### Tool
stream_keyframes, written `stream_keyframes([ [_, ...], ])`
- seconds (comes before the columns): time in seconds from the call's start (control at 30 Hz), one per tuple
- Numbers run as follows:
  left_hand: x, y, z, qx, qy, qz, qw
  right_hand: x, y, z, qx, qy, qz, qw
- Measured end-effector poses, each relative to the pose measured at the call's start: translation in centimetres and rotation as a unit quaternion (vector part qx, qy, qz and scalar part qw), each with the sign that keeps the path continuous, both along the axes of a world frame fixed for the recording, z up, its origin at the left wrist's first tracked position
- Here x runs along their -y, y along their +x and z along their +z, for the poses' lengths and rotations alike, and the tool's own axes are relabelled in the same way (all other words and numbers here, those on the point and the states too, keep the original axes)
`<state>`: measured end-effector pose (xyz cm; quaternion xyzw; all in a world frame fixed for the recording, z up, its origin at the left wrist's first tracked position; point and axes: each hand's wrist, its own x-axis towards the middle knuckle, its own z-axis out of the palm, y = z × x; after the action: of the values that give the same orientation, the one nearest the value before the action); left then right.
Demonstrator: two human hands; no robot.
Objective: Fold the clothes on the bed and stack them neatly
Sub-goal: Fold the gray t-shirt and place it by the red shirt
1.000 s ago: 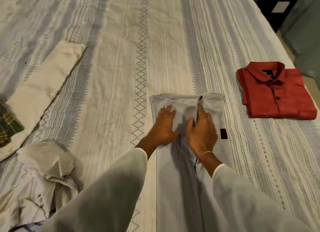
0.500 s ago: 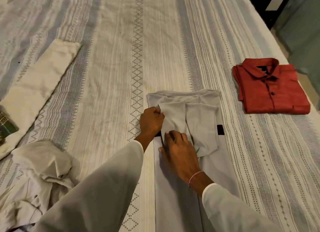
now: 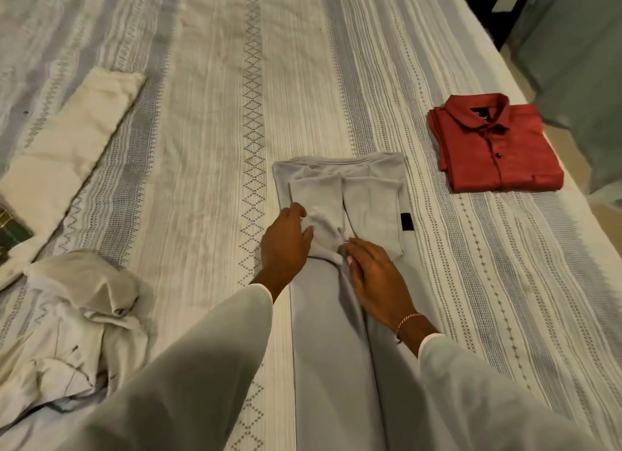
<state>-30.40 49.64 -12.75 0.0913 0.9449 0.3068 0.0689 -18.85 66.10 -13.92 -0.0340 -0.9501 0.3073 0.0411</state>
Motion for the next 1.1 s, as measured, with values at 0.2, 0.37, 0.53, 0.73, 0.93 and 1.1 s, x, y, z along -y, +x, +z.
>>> stream_keyframes([
  [0.2, 1.3, 7.9, 1.0, 0.023, -0.083, -0.113, 0.990, -1.1, 6.9, 1.1, -0.002, 0.026, -0.027, 0.999],
  [0.37, 3.3, 16.3, 1.9, 0.099, -0.072, -0.080, 0.989, -2.2, 15.2, 2.7, 0.095, -0.003, -0.071, 0.993],
  [0.53, 4.2, 25.6, 1.9, 0.171, -0.114, -0.050, 0.977, -2.4, 23.5, 2.8, 0.230, -0.008, -0.135, 0.964],
  [0.73, 4.4, 35.4, 3.1, 0.238, -0.074, 0.090, 0.964, -3.4, 31.5, 2.9, 0.284, -0.034, -0.213, 0.934],
  [0.93, 5.8, 42.9, 3.7, 0.321, -0.040, 0.193, 0.926, -4.4, 36.9, 3.6, 0.318, -0.102, -0.211, 0.919],
  [1.1, 6.8, 47.2, 4.2, 0.382, 0.064, 0.238, 0.890, -4.1, 40.5, 3.7, 0.358, -0.246, -0.246, 0.866],
])
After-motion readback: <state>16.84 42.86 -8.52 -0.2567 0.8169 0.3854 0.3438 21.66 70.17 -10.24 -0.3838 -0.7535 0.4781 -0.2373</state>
